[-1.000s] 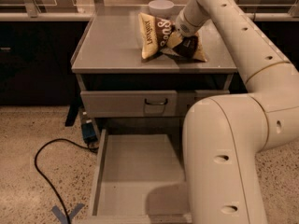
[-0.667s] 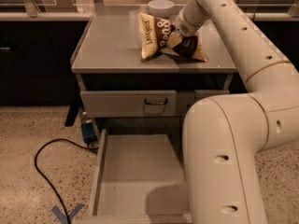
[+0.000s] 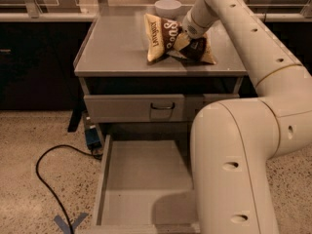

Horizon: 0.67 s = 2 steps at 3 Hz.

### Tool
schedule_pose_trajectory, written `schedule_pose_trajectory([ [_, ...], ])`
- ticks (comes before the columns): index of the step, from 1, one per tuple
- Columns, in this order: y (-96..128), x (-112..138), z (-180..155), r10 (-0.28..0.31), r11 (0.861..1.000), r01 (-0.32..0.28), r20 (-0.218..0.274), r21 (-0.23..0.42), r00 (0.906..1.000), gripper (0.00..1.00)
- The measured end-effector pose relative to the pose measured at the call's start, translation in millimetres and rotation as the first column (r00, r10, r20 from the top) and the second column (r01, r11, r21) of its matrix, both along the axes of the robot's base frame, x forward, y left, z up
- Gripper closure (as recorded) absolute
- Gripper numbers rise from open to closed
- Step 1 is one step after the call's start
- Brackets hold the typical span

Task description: Pick brown chip bag from middle drawer and place on counter

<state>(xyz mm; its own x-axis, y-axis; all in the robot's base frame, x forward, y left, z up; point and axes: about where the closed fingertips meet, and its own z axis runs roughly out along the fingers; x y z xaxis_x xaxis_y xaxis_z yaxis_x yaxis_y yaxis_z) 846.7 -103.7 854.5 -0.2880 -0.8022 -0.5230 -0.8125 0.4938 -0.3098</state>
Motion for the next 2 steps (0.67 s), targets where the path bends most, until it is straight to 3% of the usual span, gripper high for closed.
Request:
schedule_pose_trajectory([
  [1, 0.0, 0.0, 0.0, 0.000, 1.000, 0.000, 0.000, 0.000, 1.0000, 0.12],
  [2, 0.1, 0.0, -0.1, 0.000, 1.000, 0.000, 0.000, 0.000, 1.0000, 0.00],
])
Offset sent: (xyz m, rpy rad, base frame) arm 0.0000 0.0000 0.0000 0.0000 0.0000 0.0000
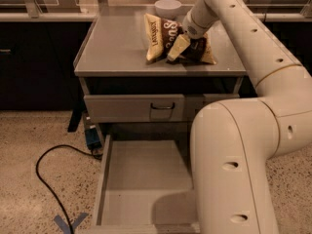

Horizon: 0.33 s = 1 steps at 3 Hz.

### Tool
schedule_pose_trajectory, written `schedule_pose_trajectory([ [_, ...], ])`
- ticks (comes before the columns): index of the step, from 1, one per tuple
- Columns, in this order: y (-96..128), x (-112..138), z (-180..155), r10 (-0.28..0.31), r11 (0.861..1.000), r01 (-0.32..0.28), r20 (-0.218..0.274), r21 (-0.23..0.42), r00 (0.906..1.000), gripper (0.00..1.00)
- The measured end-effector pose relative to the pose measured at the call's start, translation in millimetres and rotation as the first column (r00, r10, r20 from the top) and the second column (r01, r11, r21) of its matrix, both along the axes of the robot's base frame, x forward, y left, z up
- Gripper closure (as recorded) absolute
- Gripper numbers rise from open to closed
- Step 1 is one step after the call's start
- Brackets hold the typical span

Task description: Pick brown chip bag from middle drawer and place on counter

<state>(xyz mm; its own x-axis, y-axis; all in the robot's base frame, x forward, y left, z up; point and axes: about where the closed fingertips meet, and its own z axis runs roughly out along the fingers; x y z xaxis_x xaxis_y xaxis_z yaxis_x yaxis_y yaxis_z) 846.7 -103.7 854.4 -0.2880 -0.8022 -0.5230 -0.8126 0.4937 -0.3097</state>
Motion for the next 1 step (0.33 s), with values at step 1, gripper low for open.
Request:
schedule_pose_trajectory([
  [1, 0.0, 0.0, 0.0, 0.000, 1.000, 0.000, 0.000, 0.000, 1.0000, 0.00],
])
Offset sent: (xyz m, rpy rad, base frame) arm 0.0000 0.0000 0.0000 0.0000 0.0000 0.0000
